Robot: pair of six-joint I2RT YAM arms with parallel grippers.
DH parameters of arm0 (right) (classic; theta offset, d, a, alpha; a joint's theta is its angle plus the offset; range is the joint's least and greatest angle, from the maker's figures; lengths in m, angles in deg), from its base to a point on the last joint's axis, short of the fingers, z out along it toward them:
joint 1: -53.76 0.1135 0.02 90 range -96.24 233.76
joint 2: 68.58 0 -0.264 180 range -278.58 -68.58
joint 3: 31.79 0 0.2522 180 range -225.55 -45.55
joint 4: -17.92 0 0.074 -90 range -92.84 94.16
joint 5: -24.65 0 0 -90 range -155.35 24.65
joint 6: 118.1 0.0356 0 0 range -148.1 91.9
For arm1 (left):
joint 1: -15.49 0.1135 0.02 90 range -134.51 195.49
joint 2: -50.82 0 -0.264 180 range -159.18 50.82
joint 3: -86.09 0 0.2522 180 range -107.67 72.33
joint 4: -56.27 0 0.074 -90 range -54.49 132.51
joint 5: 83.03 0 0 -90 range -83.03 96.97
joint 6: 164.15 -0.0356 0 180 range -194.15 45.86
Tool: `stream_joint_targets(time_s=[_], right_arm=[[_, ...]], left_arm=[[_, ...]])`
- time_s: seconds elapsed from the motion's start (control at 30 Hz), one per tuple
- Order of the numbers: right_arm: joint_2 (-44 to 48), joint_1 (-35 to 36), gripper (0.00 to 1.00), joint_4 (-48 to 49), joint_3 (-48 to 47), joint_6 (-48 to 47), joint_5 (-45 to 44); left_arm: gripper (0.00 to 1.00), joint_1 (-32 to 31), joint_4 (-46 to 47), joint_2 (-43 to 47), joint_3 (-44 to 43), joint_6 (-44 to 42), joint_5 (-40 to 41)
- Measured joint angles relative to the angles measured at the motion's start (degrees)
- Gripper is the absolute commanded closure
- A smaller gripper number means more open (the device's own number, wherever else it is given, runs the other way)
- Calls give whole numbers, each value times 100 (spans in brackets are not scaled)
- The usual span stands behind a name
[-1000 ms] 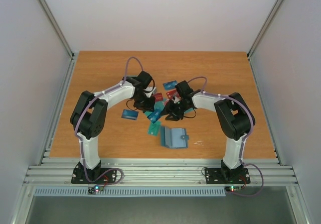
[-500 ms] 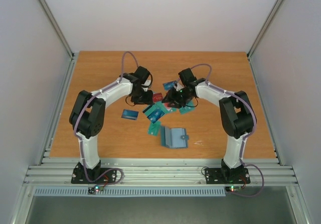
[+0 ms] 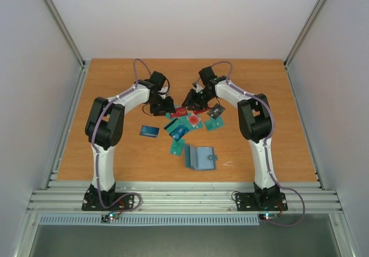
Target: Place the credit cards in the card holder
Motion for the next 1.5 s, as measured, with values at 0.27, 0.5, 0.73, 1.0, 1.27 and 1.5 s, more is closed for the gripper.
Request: stream_joint_targets(time_s=[0.27, 0.5, 0.73, 1.0, 1.27, 1.5], right_arm=[[-605, -11, 65, -522, -721, -420, -31], [-896, -9, 65, -793, -1034, -684, -24], [-1040, -9, 66, -791, -1167, -852, 313], [-1040, -133, 69, -442, -931, -811, 833], [-826, -219, 74, 164, -319, -446, 1187], [-671, -238, 76, 562, 61, -208, 1274]], left_arm=[[47, 0, 28, -404, -203, 90, -273], [47, 7, 50, -466, -227, 131, -400], [49, 50, 74, -562, -315, 133, -636], [53, 155, 61, -634, -332, 133, -887], [54, 186, 59, -645, -332, 127, -960], [55, 203, 48, -656, -334, 85, -994]])
